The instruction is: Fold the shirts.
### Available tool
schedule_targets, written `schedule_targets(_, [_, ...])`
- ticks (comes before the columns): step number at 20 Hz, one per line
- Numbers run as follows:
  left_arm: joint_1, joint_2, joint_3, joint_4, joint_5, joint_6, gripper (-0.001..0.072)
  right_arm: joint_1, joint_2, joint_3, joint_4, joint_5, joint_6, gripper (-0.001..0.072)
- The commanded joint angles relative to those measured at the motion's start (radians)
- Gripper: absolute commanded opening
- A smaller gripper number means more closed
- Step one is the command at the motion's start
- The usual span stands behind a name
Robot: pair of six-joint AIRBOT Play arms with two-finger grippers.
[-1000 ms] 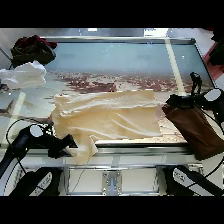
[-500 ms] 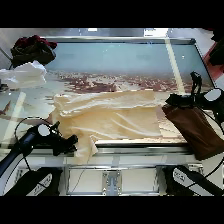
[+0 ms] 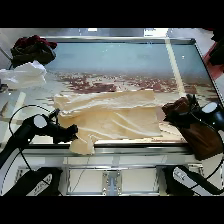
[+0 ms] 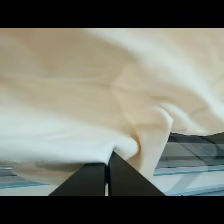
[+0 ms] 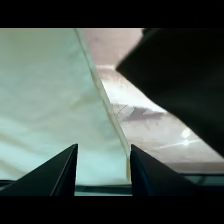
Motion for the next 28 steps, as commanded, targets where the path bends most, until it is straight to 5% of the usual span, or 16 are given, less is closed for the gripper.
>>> schedule_targets(1, [0.000, 0.001, 0.042, -0.003, 0.000, 0.050, 0.0016, -0.076, 0.021, -0.205, 0.161, 0.041, -0.032, 0.0385])
schedule_targets(7, [0.000, 0.001, 0.042, -0.003, 0.006, 0.073, 0.0016, -0.076, 0.040, -0.392, 0.368, -0.161, -0.048, 0.0388])
schedule_targets(12, [0.000, 0.001, 0.042, -0.002, 0.007, 0.084, 0.0016, -0.078, 0.048, -0.395, 0.399, -0.221, -0.098, 0.0385])
schedule_targets(13, [0.000, 0.001, 0.042, -0.002, 0.007, 0.088, 0.0016, -0.079, 0.050, -0.395, 0.397, -0.237, -0.081, 0.0352])
schedule_targets(15, [0.000, 0.001, 0.042, -0.002, 0.007, 0.091, 0.0016, -0.078, 0.051, -0.395, 0.401, -0.241, -0.065, 0.0039])
schedule_targets(20, [0.000, 0.045, 0.053, -0.027, 0.012, 0.096, 0.0015, -0.078, 0.170, -0.360, 0.441, -0.123, -0.072, 0.0031])
schedule_targets(22, [0.002, 0.131, 0.103, -0.010, 0.011, 0.097, 0.0015, -0.079, 0.274, -0.295, 0.428, -0.050, 0.007, 0.0031])
schedule_targets(26, [0.002, 0.279, 0.229, 0.176, 0.064, -0.034, 0.0013, -0.077, 0.387, -0.093, 0.374, 0.048, 0.060, 0.0030])
schedule_targets(28, [0.002, 0.262, 0.285, 0.229, 0.071, -0.001, 0.0012, -0.062, 0.378, -0.013, 0.343, 0.002, 0.059, 0.0029])
